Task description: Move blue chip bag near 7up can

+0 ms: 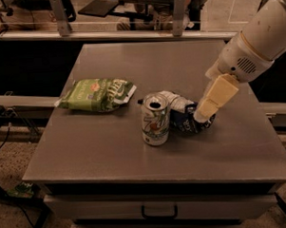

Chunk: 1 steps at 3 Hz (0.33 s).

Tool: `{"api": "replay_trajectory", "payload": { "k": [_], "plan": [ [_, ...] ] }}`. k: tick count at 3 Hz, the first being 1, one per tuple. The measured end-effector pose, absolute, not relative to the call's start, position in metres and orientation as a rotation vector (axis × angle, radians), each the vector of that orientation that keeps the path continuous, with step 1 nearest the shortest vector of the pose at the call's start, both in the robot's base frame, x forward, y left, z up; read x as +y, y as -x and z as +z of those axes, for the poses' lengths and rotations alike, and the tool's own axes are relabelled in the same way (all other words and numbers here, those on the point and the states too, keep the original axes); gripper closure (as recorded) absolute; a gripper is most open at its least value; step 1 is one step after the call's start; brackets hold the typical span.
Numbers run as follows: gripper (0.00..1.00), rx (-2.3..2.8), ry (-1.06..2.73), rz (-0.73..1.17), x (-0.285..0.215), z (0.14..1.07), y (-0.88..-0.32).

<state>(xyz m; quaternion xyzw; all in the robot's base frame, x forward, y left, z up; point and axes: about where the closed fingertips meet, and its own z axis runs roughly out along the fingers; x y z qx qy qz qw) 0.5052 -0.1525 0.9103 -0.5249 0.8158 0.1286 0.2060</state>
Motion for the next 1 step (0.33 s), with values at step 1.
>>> {"api": "replay_trajectory", "payload": {
  "k": [1],
  "plan": [
    [0.0,2.273,1.463,0.358,-0.1525,0.9103,-0.5052]
  ]
}}
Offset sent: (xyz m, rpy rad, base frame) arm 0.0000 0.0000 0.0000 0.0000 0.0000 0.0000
